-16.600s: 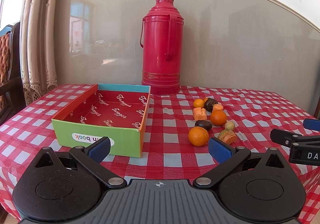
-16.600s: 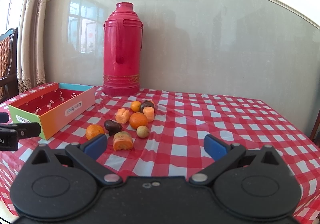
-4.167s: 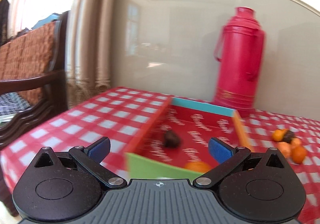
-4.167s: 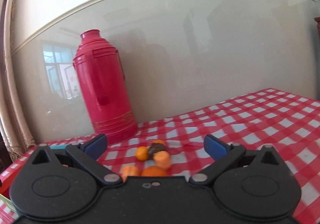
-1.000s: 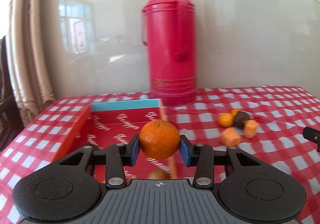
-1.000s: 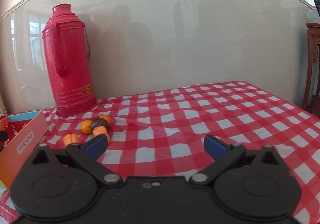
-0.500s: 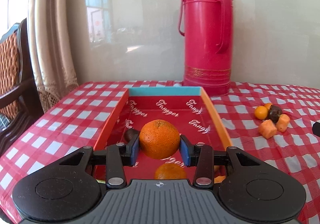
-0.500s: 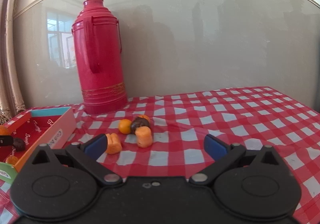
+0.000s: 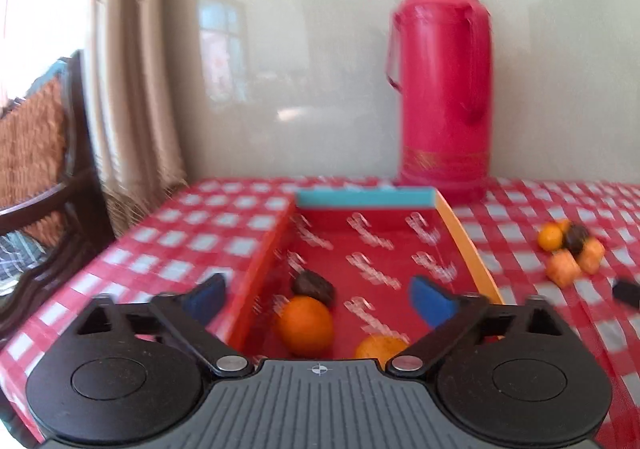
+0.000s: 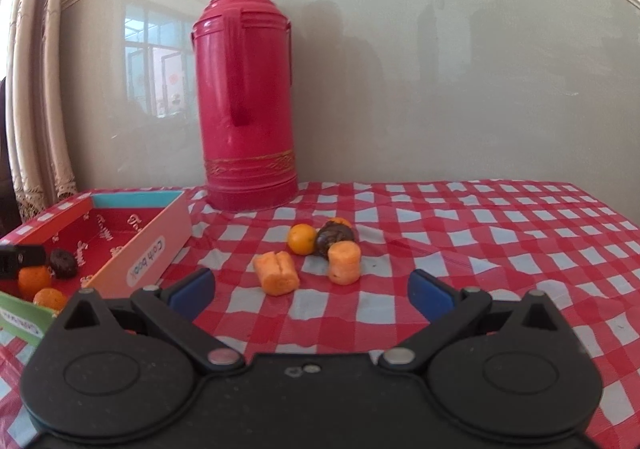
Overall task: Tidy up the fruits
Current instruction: 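Carry the orange with the left gripper into the box and release, then reach the right gripper to the orange carrot chunk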
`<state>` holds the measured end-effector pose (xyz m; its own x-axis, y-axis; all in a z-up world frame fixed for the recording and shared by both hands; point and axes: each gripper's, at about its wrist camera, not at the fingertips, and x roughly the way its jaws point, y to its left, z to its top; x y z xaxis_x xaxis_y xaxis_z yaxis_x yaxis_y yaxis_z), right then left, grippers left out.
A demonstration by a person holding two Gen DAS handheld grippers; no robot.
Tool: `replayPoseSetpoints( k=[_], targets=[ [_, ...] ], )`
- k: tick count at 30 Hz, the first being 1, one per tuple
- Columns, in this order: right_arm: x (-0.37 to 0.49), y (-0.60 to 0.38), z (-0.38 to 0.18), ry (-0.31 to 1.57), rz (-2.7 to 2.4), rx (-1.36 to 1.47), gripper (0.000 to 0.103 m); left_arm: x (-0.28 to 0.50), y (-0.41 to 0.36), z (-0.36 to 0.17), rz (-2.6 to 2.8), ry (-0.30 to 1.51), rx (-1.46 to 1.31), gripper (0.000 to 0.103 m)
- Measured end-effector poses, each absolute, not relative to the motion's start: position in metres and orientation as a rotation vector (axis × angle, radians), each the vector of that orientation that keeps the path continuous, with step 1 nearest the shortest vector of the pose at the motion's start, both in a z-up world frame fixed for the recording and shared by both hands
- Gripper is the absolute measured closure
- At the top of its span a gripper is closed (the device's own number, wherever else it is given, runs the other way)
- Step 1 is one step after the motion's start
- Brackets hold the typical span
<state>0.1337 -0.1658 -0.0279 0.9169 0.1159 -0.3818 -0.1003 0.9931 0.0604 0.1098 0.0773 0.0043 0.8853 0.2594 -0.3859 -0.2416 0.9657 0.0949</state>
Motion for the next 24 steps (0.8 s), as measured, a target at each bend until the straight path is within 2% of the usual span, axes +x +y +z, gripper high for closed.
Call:
replayPoseSetpoints(
  k=[4, 11, 24],
  targets=[
    [0.131, -0.147, -0.031, 0.413, 0.184, -0.012, 0.006, 0.104, 0.087, 0.011, 0.309, 0.351, 0.014, 0.000],
    [0.128, -0.108, -0.038, 0.459, 0.280, -0.144, 0.006, 0.104, 0.094, 0.009, 0.316, 0.355, 0.007, 0.000],
    [0.123, -0.090, -0.038, 0.462, 0.373, -0.164, 0.006, 0.103, 0.109, 0.007, 0.337, 0.366, -0.013, 0.000]
  ],
)
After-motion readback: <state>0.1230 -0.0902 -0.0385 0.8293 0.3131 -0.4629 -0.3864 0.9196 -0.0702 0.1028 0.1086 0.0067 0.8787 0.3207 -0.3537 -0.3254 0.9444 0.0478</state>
